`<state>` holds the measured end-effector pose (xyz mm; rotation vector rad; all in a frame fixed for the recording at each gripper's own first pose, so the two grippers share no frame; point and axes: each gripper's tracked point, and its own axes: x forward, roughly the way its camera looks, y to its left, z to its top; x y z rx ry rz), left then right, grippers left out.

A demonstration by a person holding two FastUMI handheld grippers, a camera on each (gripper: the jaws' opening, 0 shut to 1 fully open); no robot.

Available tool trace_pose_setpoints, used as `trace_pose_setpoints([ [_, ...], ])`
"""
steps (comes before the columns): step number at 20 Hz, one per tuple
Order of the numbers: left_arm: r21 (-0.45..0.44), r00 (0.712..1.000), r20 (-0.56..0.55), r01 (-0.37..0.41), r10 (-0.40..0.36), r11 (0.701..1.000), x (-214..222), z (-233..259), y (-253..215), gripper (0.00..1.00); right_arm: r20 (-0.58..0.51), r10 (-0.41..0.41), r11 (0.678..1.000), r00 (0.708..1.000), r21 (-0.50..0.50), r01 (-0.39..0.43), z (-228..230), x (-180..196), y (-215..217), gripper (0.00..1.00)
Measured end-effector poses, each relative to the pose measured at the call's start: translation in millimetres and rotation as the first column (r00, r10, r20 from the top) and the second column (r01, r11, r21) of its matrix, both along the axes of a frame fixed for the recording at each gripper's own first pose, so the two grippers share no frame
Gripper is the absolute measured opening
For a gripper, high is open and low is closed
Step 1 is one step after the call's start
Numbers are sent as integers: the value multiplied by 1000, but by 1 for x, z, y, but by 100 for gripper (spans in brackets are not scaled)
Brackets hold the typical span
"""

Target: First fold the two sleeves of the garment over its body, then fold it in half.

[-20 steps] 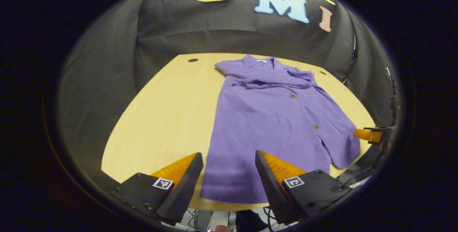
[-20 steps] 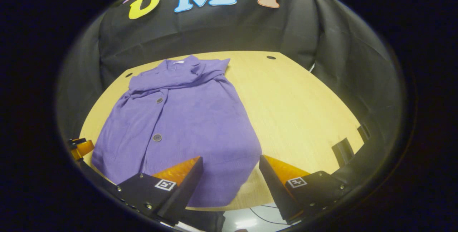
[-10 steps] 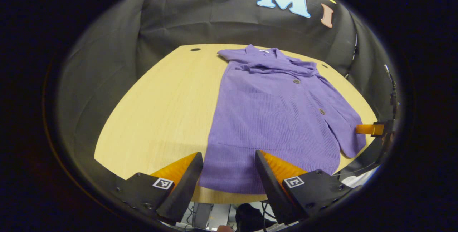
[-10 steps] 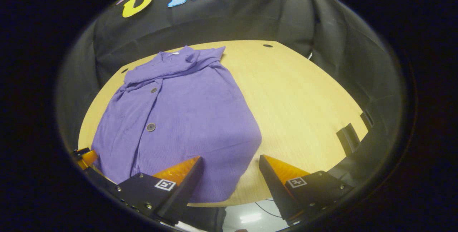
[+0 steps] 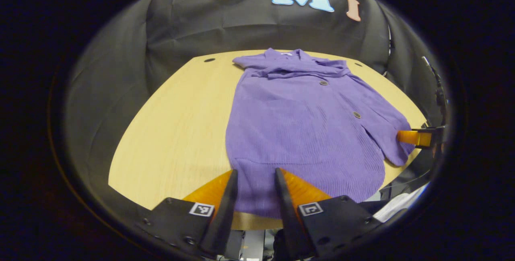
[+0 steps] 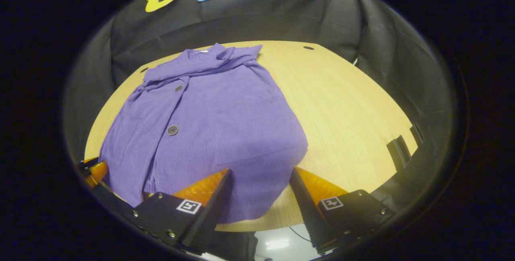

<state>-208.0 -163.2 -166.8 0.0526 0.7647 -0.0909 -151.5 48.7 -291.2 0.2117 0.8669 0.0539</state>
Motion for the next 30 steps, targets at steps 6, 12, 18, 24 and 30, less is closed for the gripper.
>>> trace_pose_setpoints([
  [6, 69, 997, 22, 74, -76, 995, 4, 3, -9, 14, -16, -67, 997, 998, 25, 67, -1, 3, -1, 24],
  [12, -97, 1000, 21, 12, -10, 995, 13, 28, -12, 7, 34, -123, 987, 992, 109, 119, 38, 23, -15, 5],
  [18, -227, 998, 71, 14, 2, 974, 38, 83, -36, 7, 141, -125, 986, 982, 123, 108, 93, 49, -38, 5],
  [24, -253, 995, 95, 0, 25, 968, 63, 105, -48, 7, 22, -87, 993, 996, 84, 85, 41, 36, -36, 5],
  [30, -247, 995, 96, -8, 32, 969, 82, 122, -51, 7, -72, -93, 996, 993, 7, 94, 9, 15, -29, 43],
])
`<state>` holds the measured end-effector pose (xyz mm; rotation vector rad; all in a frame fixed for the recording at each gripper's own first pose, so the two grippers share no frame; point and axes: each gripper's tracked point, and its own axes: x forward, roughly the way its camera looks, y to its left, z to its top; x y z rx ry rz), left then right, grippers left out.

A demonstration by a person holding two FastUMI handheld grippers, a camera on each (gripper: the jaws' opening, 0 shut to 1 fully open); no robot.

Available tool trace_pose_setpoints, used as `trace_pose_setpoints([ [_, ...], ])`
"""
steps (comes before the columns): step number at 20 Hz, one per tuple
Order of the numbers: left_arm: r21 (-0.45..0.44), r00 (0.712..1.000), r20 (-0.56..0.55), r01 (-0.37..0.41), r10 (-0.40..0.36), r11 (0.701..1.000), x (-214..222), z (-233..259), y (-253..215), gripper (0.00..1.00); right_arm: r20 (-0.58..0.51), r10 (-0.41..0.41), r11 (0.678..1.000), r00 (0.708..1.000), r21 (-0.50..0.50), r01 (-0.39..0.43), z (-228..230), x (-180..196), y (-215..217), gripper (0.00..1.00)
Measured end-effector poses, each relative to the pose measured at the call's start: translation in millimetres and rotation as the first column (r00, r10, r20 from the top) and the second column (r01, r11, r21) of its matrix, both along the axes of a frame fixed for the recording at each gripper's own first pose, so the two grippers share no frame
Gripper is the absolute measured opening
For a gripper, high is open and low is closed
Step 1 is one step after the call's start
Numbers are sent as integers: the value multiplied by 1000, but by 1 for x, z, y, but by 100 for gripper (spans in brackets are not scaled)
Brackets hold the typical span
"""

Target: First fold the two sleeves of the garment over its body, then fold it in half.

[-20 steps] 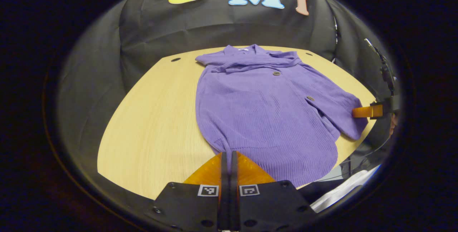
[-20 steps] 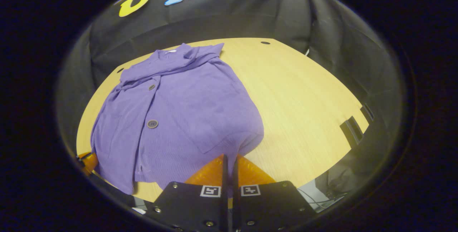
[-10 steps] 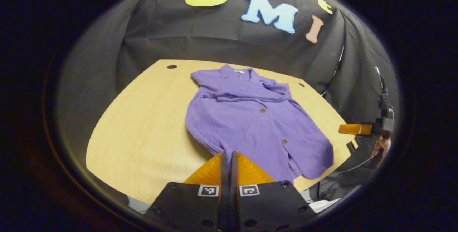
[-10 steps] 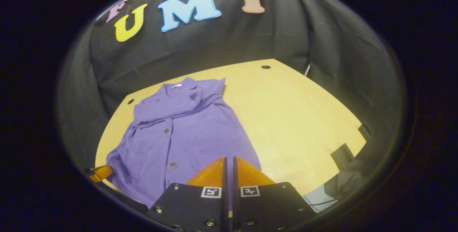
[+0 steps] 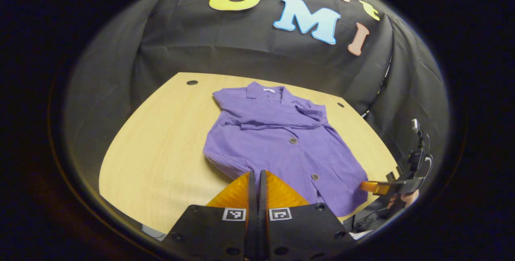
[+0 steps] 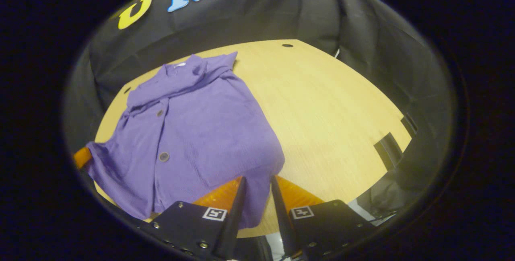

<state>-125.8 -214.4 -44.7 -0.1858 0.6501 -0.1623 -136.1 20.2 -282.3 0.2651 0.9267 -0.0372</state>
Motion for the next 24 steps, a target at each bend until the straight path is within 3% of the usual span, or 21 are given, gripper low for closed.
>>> trace_pose_setpoints([
  [2, 7, 1000, 13, 4, -4, 1000, 7, 11, -2, 7, 0, 23, 1000, 1000, 6, -23, 0, 2, 9, 45],
  [3, 6, 1000, 20, 4, -5, 1000, 11, 15, -4, 7, 11, 15, 1000, 1000, 8, -15, 5, 5, 8, 41],
  [5, 9, 999, 35, 8, -8, 1000, 19, 23, -6, 7, 46, -17, 999, 999, 46, 15, 13, 18, 5, 8],
  [6, 8, 999, 39, 7, -8, 1000, 22, 27, -8, 7, 59, -14, 997, 998, 71, 9, 20, 24, 8, 6],
  [11, 3, 998, 55, 0, -1, 1000, 52, 32, -16, 7, 214, 35, 997, 976, 63, -50, 71, 77, 4, 1],
  [16, -12, 998, 60, -25, 26, 1000, 81, 37, -18, 7, 254, 160, 987, 954, -58, -150, 89, 107, 1, 1],
  [20, -4, 994, 101, -35, 35, 999, 120, 56, -21, 7, 280, 128, 990, 951, 19, -138, 101, 134, 11, 1],
  [24, -8, 985, 163, -52, 53, 999, 180, 85, -33, 7, 330, 152, 986, 932, 21, -168, 124, 174, 19, 1],
])
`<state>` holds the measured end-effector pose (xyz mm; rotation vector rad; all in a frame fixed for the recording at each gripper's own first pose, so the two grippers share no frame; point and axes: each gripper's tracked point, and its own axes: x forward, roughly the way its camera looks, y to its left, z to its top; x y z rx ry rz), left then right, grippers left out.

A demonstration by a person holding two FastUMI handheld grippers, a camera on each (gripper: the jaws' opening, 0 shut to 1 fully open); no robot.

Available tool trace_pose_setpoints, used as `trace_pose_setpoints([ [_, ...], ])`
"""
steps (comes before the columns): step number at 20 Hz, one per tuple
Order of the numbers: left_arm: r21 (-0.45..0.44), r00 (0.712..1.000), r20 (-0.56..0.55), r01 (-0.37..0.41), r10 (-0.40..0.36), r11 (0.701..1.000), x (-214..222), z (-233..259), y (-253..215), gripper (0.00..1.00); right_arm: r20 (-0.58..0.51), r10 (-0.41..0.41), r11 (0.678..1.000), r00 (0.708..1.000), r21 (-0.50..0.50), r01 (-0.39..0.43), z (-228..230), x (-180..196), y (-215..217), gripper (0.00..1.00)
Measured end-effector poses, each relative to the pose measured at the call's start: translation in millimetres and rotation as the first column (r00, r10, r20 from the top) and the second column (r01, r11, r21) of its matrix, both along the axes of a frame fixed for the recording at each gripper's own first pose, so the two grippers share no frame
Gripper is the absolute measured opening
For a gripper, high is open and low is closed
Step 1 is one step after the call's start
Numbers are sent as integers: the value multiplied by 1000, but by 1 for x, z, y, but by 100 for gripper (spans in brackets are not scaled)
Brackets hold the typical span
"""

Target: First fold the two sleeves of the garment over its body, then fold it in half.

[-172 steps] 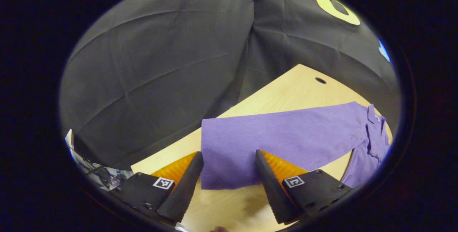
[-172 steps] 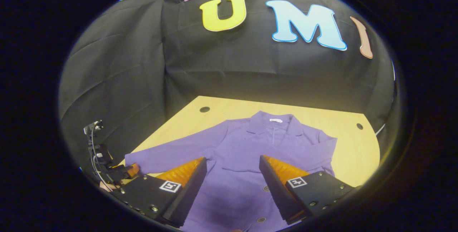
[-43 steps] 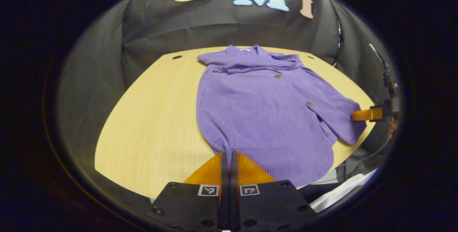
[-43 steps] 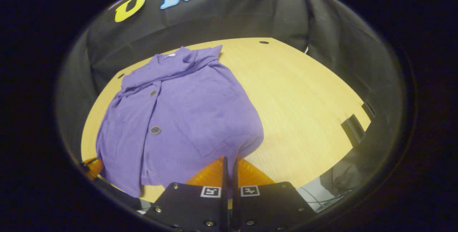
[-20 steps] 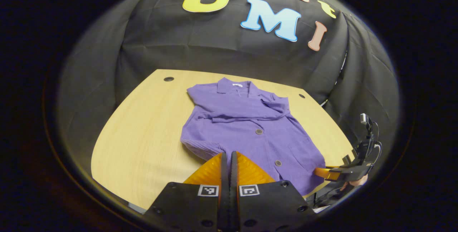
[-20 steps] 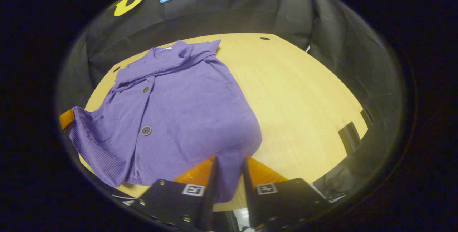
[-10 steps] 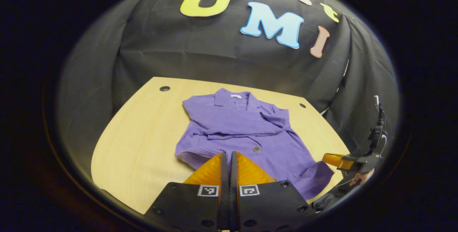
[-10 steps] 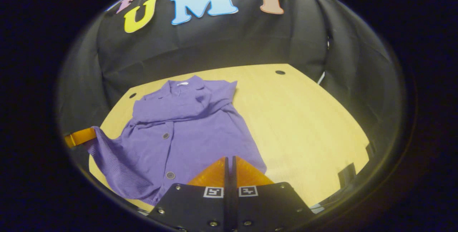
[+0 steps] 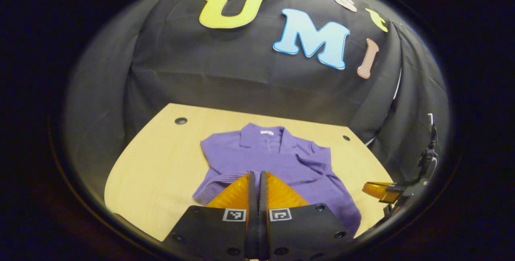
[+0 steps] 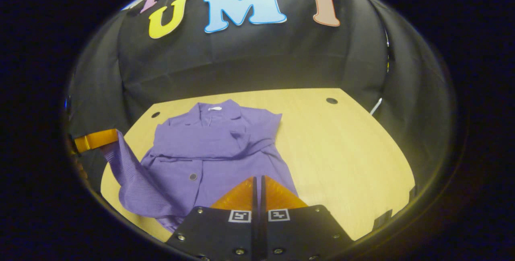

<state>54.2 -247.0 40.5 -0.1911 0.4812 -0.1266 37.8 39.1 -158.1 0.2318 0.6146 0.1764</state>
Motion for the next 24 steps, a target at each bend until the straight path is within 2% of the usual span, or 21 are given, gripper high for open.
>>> trace_pose_setpoints([
  [5, 19, 998, 65, -16, 15, 1000, 87, 23, -14, 7, 50, 14, 999, 999, 42, -16, 25, 60, 2, 1],
  [10, 64, 990, 135, -50, 41, 997, 162, 30, -17, 6, 106, 36, 999, 994, 7, -37, 40, 115, -7, 1],
  [13, 154, 975, 212, -105, 71, 982, 207, 49, -1, 6, 122, 43, 999, 992, 25, -47, 46, 145, -7, 1],
  [14, 155, 975, 208, -108, 74, 982, 220, 49, -1, 6, 124, 47, 998, 991, 32, -51, 44, 155, -4, 1],
  [16, 147, 977, 184, -132, 104, 980, 240, 41, 5, 6, 127, 51, 998, 991, 33, -56, 41, 173, -4, 1],
  [18, 190, 977, 174, -156, 124, 969, 257, 20, 14, 6, 122, 59, 997, 991, 37, -64, 36, 187, 0, 1],
  [24, 156, 970, 100, -234, 220, 960, 277, -44, 37, 6, 87, 61, 998, 994, 13, -63, 2, 230, 5, 1],
])
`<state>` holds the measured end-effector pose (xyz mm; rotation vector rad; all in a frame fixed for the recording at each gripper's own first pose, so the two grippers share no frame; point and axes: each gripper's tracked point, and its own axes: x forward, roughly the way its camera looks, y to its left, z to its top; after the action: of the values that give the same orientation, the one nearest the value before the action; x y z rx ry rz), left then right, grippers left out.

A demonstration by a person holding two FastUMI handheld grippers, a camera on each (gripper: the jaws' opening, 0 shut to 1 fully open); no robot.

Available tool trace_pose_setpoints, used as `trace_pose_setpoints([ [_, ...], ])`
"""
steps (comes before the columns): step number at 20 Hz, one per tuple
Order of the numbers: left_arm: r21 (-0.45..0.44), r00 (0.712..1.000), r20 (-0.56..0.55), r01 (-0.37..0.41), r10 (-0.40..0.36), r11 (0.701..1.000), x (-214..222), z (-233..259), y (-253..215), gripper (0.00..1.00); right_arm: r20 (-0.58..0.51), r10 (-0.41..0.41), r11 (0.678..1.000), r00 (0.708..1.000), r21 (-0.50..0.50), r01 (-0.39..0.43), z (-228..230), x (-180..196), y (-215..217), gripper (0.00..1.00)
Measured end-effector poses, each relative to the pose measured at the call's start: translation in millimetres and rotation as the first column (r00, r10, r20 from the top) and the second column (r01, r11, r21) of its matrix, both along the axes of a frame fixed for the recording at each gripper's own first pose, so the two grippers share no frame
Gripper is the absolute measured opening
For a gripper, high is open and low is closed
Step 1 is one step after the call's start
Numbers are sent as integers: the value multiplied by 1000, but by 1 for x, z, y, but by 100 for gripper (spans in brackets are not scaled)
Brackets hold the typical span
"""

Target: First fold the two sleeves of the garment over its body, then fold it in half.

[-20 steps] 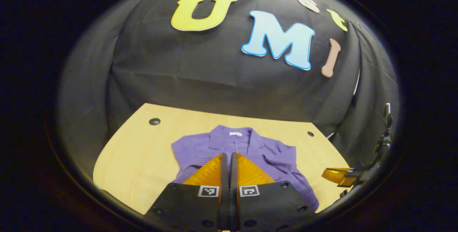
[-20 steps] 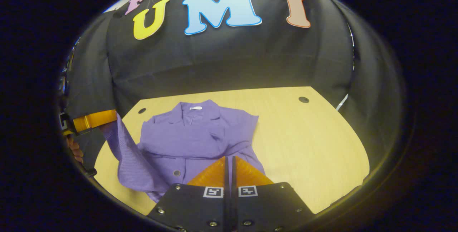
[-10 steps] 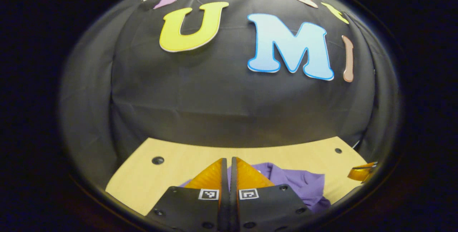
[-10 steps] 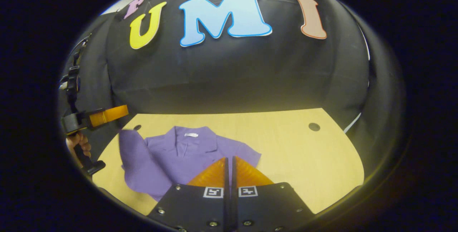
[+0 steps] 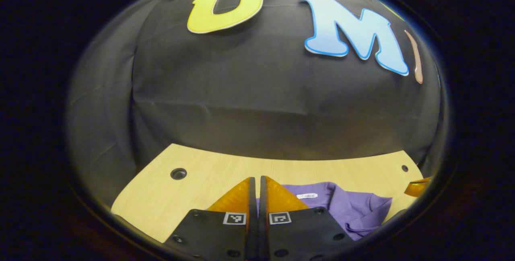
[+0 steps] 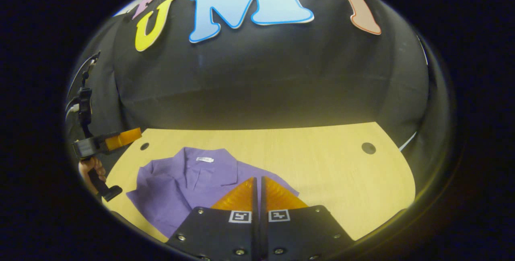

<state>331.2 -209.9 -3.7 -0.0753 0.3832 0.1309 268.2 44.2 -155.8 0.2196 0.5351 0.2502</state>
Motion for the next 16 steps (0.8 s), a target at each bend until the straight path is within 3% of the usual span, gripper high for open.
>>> trace_pose_setpoints([
  [5, 3, 999, -35, -14, 14, 1000, 10, -36, 7, 6, -26, -27, 1000, 999, -5, 27, -29, 26, 3, 1],
  [10, 19, 1000, 14, 14, -14, 1000, 6, -25, -3, 12, 32, -37, 997, 999, -67, 39, -32, 35, -4, 0],
  [11, 28, 1000, 24, 10, -10, 1000, 4, -22, -3, 22, 54, -32, 996, 998, -84, 37, -29, 35, -5, 6],
  [13, 22, 999, 39, 18, -19, 1000, 0, -17, -7, 29, 107, -27, 993, 994, -115, 40, -16, 36, -8, 22],
  [14, 23, 999, 47, 19, -20, 1000, -5, -12, -7, 41, 129, -23, 992, 991, -121, 39, -9, 33, -8, 29],
  [16, 29, 997, 70, 20, -22, 999, -14, 2, -8, 63, 166, -23, 992, 986, -117, 43, 6, 30, -5, 61],
])
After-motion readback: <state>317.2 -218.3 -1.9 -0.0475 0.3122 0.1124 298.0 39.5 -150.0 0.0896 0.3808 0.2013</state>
